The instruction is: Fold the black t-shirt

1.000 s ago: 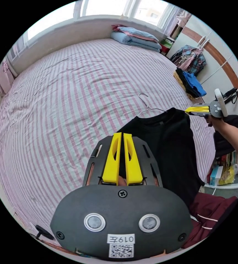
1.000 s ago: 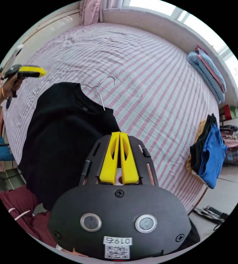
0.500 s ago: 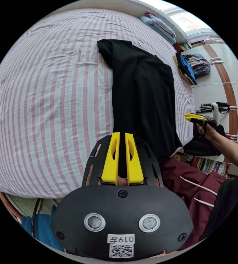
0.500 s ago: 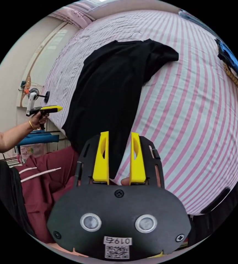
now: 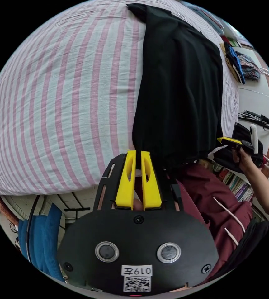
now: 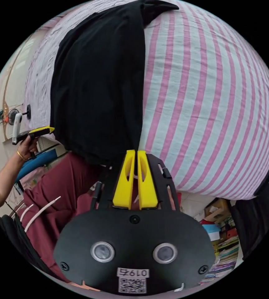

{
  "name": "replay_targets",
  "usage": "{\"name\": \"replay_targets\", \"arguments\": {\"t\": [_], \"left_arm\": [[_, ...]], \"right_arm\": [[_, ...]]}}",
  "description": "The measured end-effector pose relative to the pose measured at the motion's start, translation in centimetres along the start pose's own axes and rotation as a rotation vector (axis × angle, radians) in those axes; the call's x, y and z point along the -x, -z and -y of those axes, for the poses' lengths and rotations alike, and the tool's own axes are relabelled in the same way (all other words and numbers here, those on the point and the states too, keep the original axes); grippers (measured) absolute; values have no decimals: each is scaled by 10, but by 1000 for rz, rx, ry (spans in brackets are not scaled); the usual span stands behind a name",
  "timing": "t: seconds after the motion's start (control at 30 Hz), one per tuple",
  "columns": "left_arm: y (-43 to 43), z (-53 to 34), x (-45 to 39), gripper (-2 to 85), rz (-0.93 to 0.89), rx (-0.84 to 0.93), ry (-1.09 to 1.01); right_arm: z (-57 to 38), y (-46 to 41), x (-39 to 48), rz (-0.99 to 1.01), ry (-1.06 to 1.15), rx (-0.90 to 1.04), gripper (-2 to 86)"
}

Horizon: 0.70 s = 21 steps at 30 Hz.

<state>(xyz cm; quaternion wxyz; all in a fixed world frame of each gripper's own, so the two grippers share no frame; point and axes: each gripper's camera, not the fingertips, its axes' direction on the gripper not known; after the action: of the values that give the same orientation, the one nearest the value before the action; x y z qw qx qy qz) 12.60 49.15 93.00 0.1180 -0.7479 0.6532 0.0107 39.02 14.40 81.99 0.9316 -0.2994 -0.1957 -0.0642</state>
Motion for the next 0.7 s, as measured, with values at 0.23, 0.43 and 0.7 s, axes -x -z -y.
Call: {"name": "replay_targets", "arguments": {"t": [0.23,0.43,0.7], "left_arm": [[35,-8,18,10,126,-2,-30],[26,8,31,5,212,89,-42],[48,20,36,5,156,115,-61]], "right_arm": [[-24,16,8,-86,32,-9,-4],[6,-10,14,-141,39,93,-3],[29,8,34,-130,133,156,48]]}}
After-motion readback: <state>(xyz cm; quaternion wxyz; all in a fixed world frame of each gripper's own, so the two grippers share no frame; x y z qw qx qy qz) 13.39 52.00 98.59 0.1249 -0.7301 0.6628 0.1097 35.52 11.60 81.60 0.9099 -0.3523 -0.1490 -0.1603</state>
